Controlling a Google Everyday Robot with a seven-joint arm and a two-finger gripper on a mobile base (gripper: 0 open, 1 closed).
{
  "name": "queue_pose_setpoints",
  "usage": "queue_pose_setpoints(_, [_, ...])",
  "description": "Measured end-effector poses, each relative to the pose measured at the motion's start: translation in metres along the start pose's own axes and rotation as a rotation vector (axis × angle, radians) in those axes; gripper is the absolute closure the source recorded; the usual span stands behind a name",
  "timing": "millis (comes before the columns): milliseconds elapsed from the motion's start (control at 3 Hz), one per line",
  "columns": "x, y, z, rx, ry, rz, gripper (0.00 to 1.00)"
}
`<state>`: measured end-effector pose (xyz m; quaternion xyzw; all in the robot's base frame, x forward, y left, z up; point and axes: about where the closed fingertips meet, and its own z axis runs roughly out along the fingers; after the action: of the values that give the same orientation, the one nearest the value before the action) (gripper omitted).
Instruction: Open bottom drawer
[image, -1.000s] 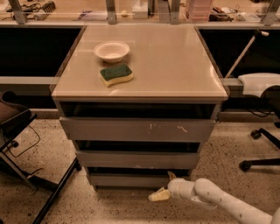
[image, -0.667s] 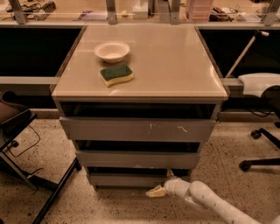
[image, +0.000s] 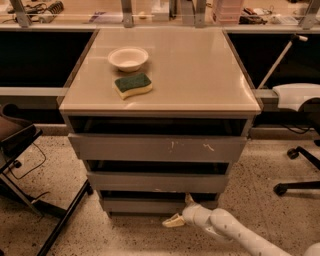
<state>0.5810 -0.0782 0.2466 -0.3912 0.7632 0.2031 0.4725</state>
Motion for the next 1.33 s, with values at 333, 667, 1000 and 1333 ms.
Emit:
queue_pose_setpoints(333, [0.031, -0.007, 0.039, 0.070, 0.058, -0.114, 0.00])
queue_pose_setpoints(667, [0.032, -0.016, 0.043, 0.106, 0.068, -0.116, 0.00])
queue_pose_setpoints(1000, [0.032, -0.015, 0.043, 0.103, 0.068, -0.117, 0.00])
queue_pose_setpoints(1333, [0.037, -0.026, 0.051, 0.152, 0.116, -0.171, 0.00])
